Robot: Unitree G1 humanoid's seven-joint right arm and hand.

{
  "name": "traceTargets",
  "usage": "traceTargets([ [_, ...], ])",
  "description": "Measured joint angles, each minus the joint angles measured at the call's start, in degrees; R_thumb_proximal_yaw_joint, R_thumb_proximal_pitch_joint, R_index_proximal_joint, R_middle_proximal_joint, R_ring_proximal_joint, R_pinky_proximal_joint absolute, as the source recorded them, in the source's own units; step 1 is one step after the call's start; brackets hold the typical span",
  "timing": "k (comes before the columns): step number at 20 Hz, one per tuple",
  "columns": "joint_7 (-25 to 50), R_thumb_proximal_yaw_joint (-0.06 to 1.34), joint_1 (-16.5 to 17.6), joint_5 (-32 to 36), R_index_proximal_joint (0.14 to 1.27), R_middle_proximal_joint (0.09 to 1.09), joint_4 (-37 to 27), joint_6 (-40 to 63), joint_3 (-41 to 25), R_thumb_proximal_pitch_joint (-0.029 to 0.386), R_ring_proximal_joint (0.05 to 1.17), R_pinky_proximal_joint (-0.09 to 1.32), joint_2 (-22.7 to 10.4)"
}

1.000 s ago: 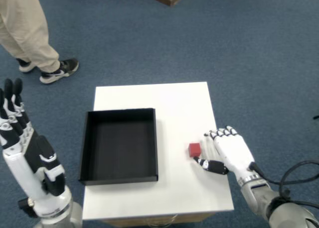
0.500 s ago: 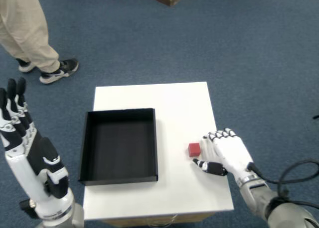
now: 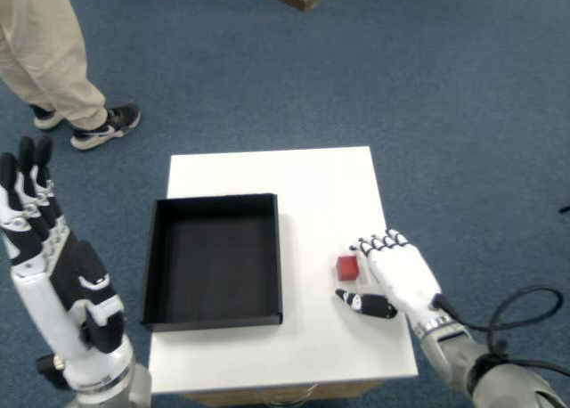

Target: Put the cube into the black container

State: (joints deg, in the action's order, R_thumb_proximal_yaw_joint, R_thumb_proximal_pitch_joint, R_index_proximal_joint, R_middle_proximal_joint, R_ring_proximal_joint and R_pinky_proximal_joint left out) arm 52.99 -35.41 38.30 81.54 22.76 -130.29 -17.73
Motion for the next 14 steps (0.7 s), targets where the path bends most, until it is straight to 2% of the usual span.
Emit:
traceTargets([
  [11,2.28,0.58,0.0,-0.65,0.45,0.31,0.0,0.25,-1.74,-0.001,0.31,0.18,0.48],
  [14,2.28,0.62,0.17,-0.66,0.46,0.31,0.0,0.24,-1.85,0.035,0.31,0.19,0.32],
])
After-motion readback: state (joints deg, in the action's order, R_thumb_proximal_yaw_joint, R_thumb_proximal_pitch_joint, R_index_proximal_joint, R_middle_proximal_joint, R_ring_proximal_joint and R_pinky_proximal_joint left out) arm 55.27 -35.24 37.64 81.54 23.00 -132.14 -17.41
